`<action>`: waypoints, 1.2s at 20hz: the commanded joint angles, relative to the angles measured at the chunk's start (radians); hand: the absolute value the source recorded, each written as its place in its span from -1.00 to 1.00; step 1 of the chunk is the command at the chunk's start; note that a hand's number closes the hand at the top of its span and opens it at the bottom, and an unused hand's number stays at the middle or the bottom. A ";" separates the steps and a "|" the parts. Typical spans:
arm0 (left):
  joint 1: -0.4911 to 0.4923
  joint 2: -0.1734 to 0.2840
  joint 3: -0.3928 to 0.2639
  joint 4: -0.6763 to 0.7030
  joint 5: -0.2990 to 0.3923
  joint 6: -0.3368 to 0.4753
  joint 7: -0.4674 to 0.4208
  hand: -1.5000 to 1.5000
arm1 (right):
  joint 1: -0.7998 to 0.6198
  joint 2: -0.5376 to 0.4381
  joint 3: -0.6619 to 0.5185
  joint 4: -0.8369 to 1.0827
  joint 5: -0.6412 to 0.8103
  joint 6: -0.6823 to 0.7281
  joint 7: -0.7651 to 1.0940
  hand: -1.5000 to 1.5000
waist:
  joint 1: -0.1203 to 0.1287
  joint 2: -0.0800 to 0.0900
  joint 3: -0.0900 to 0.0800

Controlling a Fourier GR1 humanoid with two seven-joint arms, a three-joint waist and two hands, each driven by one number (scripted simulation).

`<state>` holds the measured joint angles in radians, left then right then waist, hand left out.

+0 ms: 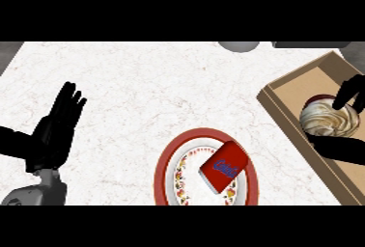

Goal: Pick the cupcake from the plate and place it in the cardboard box

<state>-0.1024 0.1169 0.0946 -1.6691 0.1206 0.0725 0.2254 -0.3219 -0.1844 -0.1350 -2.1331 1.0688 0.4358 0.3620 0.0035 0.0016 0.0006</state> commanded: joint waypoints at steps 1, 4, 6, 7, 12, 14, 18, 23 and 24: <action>-0.058 -0.016 -0.013 0.017 -0.028 0.040 0.035 0.00 | -0.015 -0.068 -0.084 0.197 -0.021 -0.113 -0.127 1.00 | -0.001 0.001 0.000; 0.020 0.001 -0.002 -0.080 0.005 0.009 0.051 0.00 | -0.073 -0.157 -0.130 0.346 -0.034 -0.110 -0.198 1.00 | 0.007 0.000 0.000; -0.035 -0.009 -0.004 0.016 -0.014 0.013 -0.003 0.00 | -0.022 -0.218 -0.086 0.401 0.025 -0.073 -0.238 1.00 | 0.004 0.005 -0.001; -0.028 -0.006 -0.010 0.009 -0.014 0.007 0.008 0.00 | 0.000 -0.239 -0.073 0.451 0.058 -0.063 -0.241 1.00 | 0.009 0.007 0.000; -0.024 -0.031 -0.025 0.042 -0.027 0.012 -0.033 0.00 | -0.008 -0.255 -0.064 0.654 0.059 0.007 -0.244 -1.00 | 0.007 0.006 0.000; -0.020 -0.018 -0.019 -0.007 -0.014 0.013 0.022 0.00 | -0.095 -0.292 -0.138 0.779 -0.005 -0.041 -0.329 -1.00 | 0.010 0.003 0.000; -0.022 -0.012 0.000 0.057 -0.005 -0.011 -0.036 0.00 | -0.087 -0.171 -0.145 0.738 -0.030 -0.271 -0.368 -1.00 | 0.007 0.003 0.000; -0.013 -0.015 -0.010 0.001 -0.025 0.021 0.005 0.00 | -0.125 -0.128 -0.262 0.662 -0.217 -0.361 -0.485 -1.00 | -0.004 -0.004 0.001; -0.004 -0.004 -0.011 -0.009 -0.009 -0.007 0.006 0.00 | -0.187 -0.124 -0.288 0.722 -0.246 -0.373 -0.485 -1.00 | 0.010 -0.001 0.001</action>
<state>-0.1134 0.1019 0.0845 -1.6591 0.1027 0.0815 0.2193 -0.4438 -0.3411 -0.3494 -1.4357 0.9329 0.1292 -0.0660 0.0084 0.0015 0.0017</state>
